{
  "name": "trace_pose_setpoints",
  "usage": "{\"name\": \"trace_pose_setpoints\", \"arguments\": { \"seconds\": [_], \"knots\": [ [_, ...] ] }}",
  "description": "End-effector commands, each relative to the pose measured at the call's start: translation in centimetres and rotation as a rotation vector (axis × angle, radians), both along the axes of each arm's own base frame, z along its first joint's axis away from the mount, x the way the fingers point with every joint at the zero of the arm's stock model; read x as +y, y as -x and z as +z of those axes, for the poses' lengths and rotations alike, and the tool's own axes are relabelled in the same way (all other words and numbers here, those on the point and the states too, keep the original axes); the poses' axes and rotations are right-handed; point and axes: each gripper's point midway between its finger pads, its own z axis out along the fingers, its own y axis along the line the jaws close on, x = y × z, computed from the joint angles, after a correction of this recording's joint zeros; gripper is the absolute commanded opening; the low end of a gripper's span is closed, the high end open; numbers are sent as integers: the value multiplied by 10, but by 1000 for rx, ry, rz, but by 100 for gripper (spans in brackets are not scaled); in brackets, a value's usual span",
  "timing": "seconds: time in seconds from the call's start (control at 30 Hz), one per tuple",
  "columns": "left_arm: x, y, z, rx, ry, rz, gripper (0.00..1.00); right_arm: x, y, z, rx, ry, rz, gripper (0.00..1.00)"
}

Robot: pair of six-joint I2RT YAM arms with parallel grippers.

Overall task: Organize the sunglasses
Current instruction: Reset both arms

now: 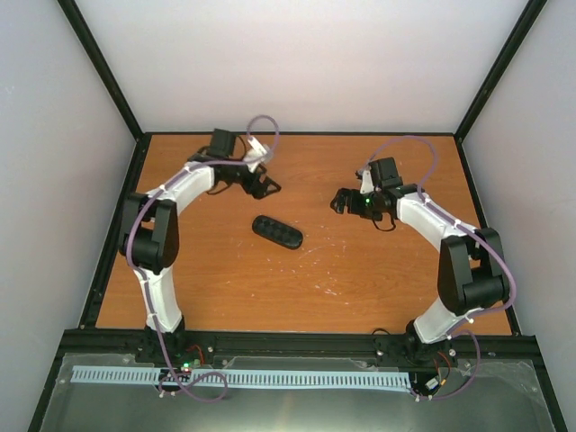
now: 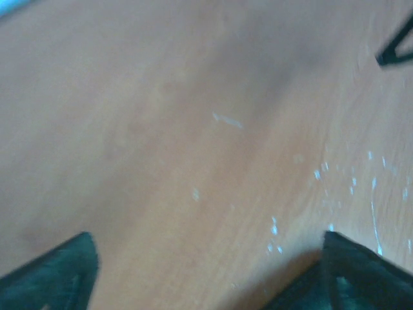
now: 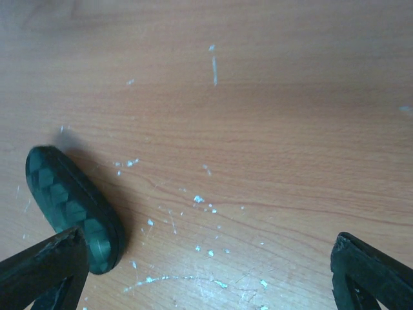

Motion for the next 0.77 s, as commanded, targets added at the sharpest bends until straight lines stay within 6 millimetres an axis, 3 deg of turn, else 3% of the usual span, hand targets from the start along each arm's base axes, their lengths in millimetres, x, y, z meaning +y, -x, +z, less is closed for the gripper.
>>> {"name": "trace_pose_setpoints", "arguments": {
  "seconds": [0.0,0.1,0.17,0.4,0.73],
  "knots": [
    [21,-33,96,-124,164,107,100,-24,-13,22,-55,48,-136,100],
    [30,-27,121,-159,204,130,100,-37,-9,13,3,128,-178,100],
    [33,-17,125,-174,204,129,100,-39,-8,13,0,135,-179,100],
    [40,19,110,-118,212,132,100,-43,-12,17,-22,112,-256,100],
    [36,35,108,-121,241,79,100,-45,-9,17,-17,66,-330,100]
  ]
}}
